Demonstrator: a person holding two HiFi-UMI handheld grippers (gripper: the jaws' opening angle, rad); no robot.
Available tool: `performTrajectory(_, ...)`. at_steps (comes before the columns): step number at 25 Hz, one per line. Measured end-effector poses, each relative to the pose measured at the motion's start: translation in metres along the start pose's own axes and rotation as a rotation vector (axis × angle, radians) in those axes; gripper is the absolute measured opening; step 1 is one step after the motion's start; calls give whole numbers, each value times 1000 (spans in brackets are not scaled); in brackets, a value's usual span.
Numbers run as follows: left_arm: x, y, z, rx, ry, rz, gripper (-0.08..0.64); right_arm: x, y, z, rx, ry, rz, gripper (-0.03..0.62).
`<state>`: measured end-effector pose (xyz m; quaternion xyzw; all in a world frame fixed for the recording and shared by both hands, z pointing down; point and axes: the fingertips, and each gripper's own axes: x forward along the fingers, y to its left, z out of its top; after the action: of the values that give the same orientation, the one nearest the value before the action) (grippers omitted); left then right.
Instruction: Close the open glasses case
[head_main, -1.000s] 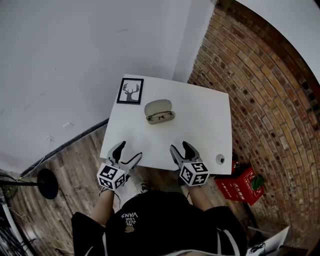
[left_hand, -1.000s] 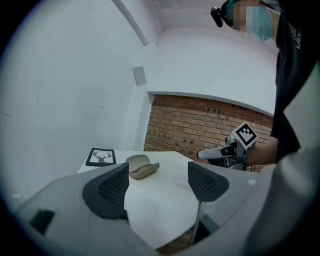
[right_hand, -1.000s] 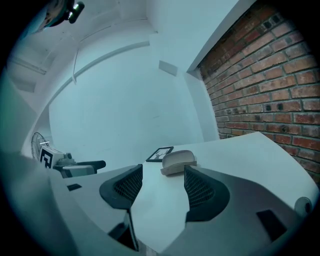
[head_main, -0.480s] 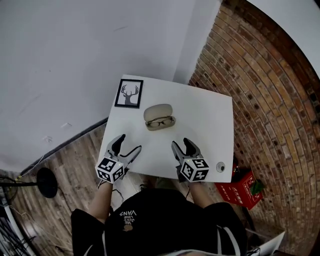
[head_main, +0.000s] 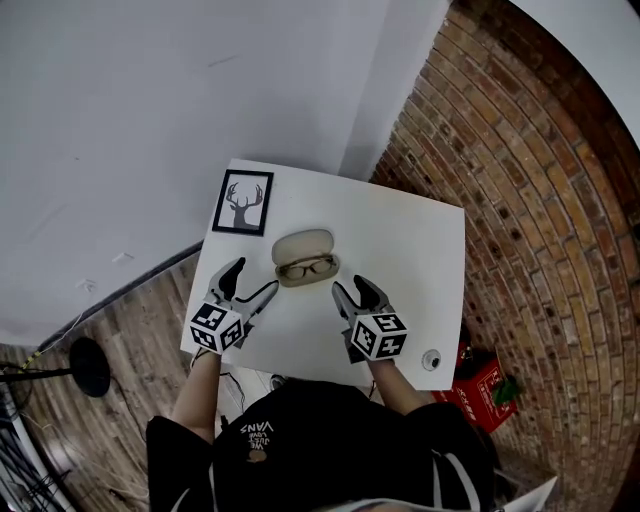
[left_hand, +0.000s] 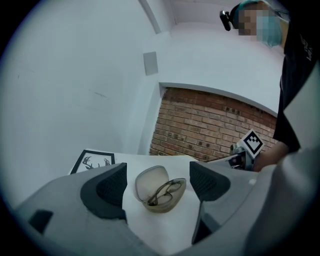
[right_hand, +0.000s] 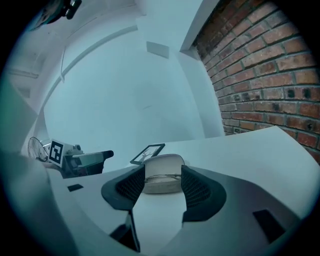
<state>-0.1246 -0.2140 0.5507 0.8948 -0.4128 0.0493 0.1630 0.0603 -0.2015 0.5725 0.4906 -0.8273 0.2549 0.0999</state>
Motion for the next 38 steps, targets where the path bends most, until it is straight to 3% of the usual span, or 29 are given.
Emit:
performTrajectory(18,85,32,-23,-21,183,-106,393,77,-12,-21,-44,91,101,244)
performTrajectory(21,94,29,-31,-28,220,-156,397,81,-11,-28,-33,108,109,250)
performTrajectory(28,104,19,-52,37,355,-303,458,83,-10,-34,-40,121,106,255)
performTrajectory(38,105,-10,-57,120,424,-445,462,78,-13,-53,-37,171,66,256)
